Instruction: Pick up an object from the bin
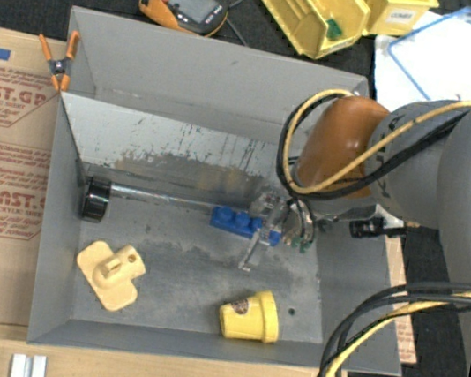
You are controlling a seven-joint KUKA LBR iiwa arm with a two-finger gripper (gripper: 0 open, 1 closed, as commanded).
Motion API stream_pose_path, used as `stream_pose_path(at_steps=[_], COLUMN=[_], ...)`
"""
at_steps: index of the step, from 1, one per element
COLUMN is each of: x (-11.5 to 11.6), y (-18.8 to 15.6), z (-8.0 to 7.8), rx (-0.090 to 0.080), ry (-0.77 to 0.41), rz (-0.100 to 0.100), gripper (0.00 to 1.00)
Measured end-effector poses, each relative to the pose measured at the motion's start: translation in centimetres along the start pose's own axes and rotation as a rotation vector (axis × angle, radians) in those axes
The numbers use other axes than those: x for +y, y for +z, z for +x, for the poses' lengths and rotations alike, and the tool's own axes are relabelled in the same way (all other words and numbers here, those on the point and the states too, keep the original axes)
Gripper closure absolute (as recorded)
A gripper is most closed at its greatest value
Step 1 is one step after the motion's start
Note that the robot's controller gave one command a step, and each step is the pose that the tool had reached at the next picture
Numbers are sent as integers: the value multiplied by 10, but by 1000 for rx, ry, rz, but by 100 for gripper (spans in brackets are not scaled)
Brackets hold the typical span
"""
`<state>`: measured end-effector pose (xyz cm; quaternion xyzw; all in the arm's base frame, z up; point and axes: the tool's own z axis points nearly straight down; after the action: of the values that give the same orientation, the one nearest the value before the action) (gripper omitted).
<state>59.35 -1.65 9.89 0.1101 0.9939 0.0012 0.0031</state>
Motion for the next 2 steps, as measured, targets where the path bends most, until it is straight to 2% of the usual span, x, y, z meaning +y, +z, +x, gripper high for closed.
stream_pose_path(at_steps=[1, 2], x=[-2, 2], y=[29, 28], z=[0, 0], rx=[-12, -7], ry=[80, 285], rz=[-4, -3], gripper=[0, 100])
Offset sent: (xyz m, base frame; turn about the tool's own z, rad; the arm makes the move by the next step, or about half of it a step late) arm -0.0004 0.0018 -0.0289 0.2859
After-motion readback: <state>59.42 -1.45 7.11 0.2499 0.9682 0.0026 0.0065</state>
